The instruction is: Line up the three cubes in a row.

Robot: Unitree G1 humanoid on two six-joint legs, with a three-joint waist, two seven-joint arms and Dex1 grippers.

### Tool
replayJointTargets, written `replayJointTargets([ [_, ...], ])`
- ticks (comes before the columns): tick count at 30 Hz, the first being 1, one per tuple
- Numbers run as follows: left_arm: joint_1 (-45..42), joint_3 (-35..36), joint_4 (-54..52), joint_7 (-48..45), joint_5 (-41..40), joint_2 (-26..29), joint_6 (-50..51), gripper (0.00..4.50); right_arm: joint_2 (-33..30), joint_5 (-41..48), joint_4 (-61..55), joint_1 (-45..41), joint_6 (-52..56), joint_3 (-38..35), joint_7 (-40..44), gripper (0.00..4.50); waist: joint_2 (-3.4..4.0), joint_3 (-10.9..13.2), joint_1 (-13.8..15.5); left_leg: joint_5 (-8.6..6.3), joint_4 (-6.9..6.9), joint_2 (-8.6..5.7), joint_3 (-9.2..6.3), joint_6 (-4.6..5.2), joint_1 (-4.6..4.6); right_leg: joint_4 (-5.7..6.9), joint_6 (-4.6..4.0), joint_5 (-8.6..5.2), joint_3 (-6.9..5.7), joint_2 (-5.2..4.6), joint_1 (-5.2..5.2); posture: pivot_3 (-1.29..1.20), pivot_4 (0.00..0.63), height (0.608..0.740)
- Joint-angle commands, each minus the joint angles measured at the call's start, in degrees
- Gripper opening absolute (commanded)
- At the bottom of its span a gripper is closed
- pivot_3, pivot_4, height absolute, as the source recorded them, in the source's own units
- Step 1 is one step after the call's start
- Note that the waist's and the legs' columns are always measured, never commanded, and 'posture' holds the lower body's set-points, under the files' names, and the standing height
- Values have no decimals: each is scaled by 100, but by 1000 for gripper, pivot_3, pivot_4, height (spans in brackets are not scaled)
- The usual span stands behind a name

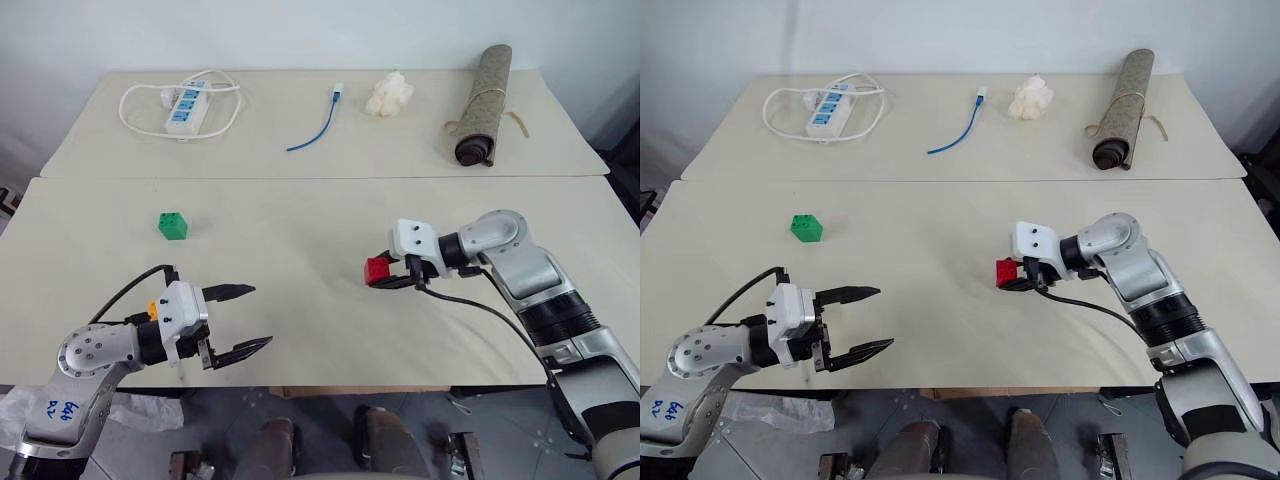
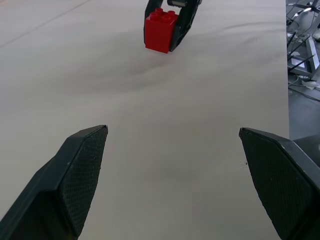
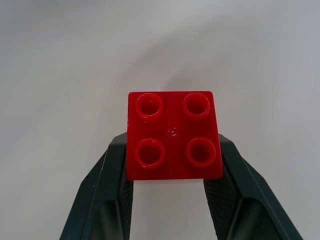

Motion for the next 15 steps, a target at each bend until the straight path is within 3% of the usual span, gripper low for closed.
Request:
replayJointTargets([
  [1,-1,104,-129,52,78,-1,-137,4500,65,16,-221,-27,82,15,96,1519,0,0,-12,-1,0,-1,1,1,0,0,0,0,-3,0,0,0,150,740],
  [7,120,164,-163,79,92,2,-188,4500,239,191,-338,59,348,-29,261,1519,0,0,-20,0,0,3,1,0,0,2,0,0,-14,3,0,0,150,740],
  [8,138,166,-172,88,104,2,-194,4500,248,147,-307,59,303,-24,247,2242,0,0,-20,0,1,3,1,0,0,2,0,0,-14,3,0,0,150,740],
  [15,198,265,-249,221,138,13,-211,4500,280,68,-252,70,238,-41,191,4486,0,0,-22,0,1,3,2,0,1,3,0,0,-13,2,0,0,150,740],
])
